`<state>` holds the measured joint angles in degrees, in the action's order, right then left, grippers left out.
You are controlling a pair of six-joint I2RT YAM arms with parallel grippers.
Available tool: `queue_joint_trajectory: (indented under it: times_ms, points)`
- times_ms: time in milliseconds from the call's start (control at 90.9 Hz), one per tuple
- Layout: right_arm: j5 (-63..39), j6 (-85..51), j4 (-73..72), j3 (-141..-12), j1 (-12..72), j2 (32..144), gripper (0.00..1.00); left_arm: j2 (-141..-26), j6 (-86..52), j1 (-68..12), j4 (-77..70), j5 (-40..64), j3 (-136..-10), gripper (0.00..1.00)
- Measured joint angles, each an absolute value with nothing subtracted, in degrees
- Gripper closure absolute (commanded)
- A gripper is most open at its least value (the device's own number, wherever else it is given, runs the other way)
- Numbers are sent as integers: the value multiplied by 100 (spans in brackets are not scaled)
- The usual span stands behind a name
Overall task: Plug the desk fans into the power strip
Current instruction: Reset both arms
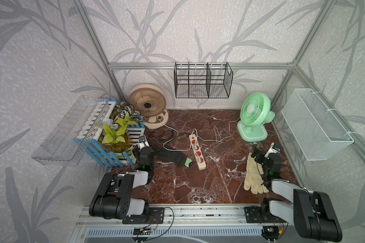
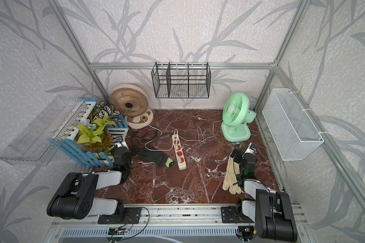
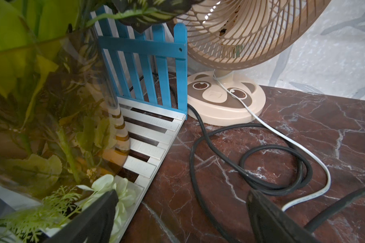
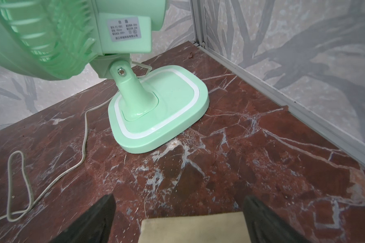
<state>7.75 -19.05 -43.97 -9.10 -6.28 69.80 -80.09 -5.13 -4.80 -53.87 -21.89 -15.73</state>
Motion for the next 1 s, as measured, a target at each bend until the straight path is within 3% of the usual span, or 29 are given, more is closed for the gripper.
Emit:
queue_joint_trajectory:
  times_ms: [220,385,1001]
  points:
    - [1214,-1041,-5019,-1282,64,7566,1,-8182,-274,-480,-6320,-2071,-1372,0]
    - [1459,-320,-6228,-1332,582,8783,1,-8359,-167,-482,-6884,-1927,-1175,0]
    - [937,-351,-5712,-2082,12,9120,1,-8720,5,-405,-7072,-1291,-1227,0]
